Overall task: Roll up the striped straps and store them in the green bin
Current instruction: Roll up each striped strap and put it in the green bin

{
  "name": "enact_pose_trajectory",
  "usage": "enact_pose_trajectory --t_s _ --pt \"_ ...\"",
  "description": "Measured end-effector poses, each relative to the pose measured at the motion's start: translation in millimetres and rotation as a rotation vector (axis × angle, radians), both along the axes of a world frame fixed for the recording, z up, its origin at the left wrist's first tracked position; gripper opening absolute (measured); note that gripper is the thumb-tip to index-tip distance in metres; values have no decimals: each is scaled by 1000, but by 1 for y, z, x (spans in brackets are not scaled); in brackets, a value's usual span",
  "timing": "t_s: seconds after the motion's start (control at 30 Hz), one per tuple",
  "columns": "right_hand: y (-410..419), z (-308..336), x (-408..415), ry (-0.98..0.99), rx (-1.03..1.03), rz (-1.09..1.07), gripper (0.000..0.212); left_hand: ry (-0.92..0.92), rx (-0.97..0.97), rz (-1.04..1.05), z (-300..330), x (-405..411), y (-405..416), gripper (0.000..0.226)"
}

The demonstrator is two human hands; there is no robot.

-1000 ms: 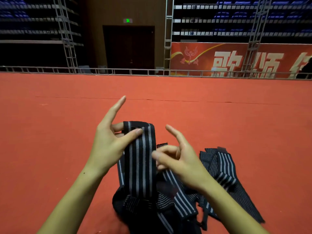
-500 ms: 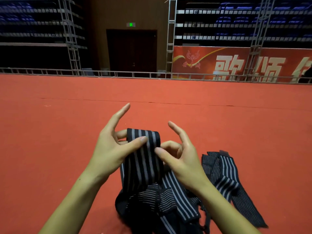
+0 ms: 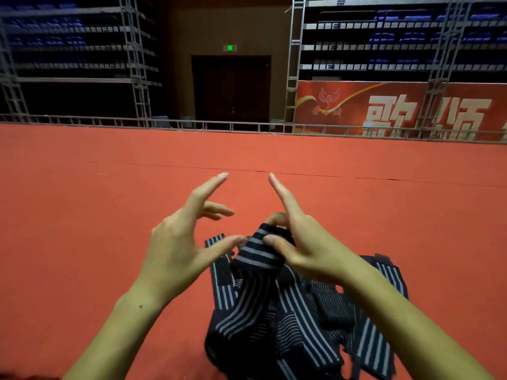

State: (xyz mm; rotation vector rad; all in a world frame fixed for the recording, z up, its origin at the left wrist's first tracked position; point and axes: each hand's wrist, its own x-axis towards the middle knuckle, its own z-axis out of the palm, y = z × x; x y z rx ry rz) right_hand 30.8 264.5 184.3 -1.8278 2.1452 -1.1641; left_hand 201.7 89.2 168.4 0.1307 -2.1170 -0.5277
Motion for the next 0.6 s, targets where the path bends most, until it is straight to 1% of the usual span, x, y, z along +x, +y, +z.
enact_pose_trajectory --t_s 0.07,0.13,0.17,0.23,0.37,0.47,0.53,0.6 --pt "-5 5 2 42 33 53 105 -136 4 -152 7 -5 5 103" --pt "-5 9 4 77 47 84 106 -270 41 -245 12 -11 9 102" --pt "-4 10 5 82 47 98 106 -310 62 -276 13 -13 9 101" --pt "-1 9 5 73 36 111 106 -331 79 -303 13 -16 8 101" --pt "8 3 0 -10 3 91 106 -301 58 -317 8 -24 7 101" --pt "16 -4 -4 -94 -111 29 105 -229 146 -325 3 -28 9 93" --pt "24 -12 -8 -133 -236 -81 102 -147 232 -335 -2 -27 10 83" --pt "32 -24 -6 -205 -325 -238 107 -43 320 -334 -7 -28 12 76"
